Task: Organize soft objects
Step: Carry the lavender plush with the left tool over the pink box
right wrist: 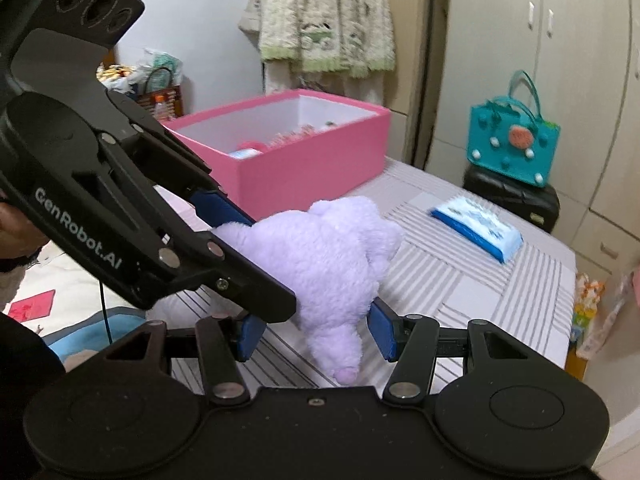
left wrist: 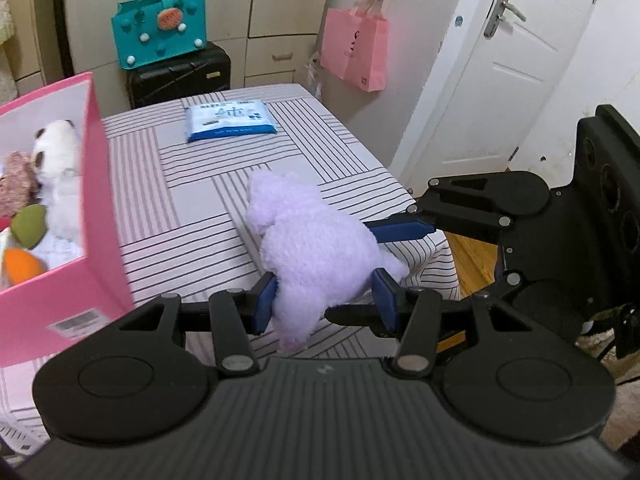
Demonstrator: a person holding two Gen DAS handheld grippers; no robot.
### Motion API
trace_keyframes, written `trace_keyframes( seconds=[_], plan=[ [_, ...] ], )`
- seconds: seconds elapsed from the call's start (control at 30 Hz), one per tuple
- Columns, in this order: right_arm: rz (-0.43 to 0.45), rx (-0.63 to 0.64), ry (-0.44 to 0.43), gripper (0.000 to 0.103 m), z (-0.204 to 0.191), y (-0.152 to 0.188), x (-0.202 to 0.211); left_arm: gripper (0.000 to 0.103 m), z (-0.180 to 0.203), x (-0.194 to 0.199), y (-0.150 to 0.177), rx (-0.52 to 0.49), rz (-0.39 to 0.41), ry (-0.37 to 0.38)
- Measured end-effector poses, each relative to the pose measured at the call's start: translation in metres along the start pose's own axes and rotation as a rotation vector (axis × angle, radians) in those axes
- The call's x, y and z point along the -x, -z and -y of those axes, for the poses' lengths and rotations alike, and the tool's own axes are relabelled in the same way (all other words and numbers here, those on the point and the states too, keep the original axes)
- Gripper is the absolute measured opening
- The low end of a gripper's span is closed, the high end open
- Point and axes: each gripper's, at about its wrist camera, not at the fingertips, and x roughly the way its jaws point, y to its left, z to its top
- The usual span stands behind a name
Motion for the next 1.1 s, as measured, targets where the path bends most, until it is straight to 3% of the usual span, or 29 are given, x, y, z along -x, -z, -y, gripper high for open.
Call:
trace_keyframes(
  seconds=[0.5, 0.8, 0.93, 0.97, 1.1],
  plan=[
    [0.096, 0.100, -0.064, 0.061, -0.044, -0.079, -0.033, 0.048, -0.067, 0.081, 0.008, 0.078, 0.169, -0.049],
    [0.122, 0.158, -0.108, 0.060, -0.053, -0.131, -0.082, 0.048, -0.126, 0.096, -0.001, 0.188, 0.232, -0.124],
    [0.082, 0.142, -0.150, 0.057, -0.046, -0.154, -0.112, 0.048, -0.158, 0.091, -0.007, 0.265, 0.244, -0.138],
    [0.058, 0.140, -0.156, 0.052, -0.044, -0.159, -0.121, 0.048, -0.166, 0.089, -0.008, 0.282, 0.239, -0.143],
    [-0.037, 0.124, -0.191, 0.048, -0.036, -0.174, -0.158, 0.048, -0.198, 0.072, -0.014, 0.344, 0.199, -0.171]
  ],
)
